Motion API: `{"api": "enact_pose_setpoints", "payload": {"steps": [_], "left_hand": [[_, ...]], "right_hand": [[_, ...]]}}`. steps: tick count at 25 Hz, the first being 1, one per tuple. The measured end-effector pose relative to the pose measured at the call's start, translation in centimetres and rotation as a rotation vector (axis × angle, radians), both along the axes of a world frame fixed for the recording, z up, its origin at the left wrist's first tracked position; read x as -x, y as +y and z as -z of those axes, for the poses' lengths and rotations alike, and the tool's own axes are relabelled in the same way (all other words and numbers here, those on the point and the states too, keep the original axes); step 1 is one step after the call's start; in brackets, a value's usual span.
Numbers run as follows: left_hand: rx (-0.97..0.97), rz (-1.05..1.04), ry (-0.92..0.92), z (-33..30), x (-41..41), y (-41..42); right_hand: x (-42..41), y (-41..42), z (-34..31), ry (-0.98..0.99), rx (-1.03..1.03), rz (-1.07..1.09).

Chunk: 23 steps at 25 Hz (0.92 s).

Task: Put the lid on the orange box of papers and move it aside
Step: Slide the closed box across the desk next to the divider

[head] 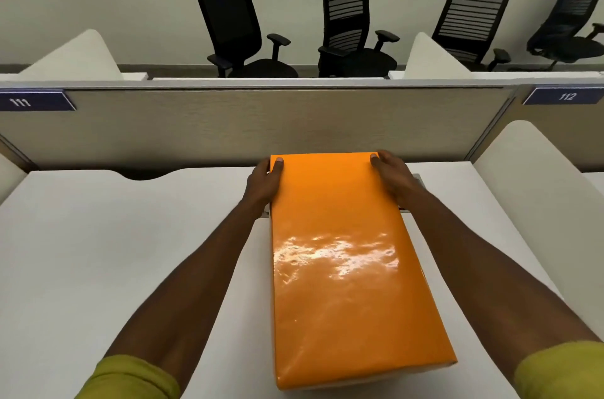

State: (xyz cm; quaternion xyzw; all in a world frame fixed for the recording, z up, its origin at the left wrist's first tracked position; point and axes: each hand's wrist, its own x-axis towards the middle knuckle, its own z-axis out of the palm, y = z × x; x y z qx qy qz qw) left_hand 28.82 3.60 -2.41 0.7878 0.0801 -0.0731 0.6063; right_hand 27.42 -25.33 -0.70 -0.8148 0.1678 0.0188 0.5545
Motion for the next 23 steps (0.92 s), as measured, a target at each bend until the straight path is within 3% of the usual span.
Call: {"api": "enact_pose_setpoints", "payload": {"steps": [9,15,19,23], "left_hand": [[-0.253,0.055,-0.111,0.6,-2.5,0.2],[-0.268,0.053,-0.114,1.2,-2.8,-0.3],[-0.295,0.036,-0.123,1.6,-2.8,-0.4],[-0.391,-0.030,-0.225,0.6,-1.6,-0.8]], "right_hand": [[-2.2,-0.3,0.8,-0.039,-0.040,0.001],[-2.7,-0.5,1.0,-0.022,-0.041,0.002],[-2.2,-0.3,1.6,-0.049,0.083,-0.017],[-0.5,0.4,0.9,-0.181,0.367,0.028]]}}
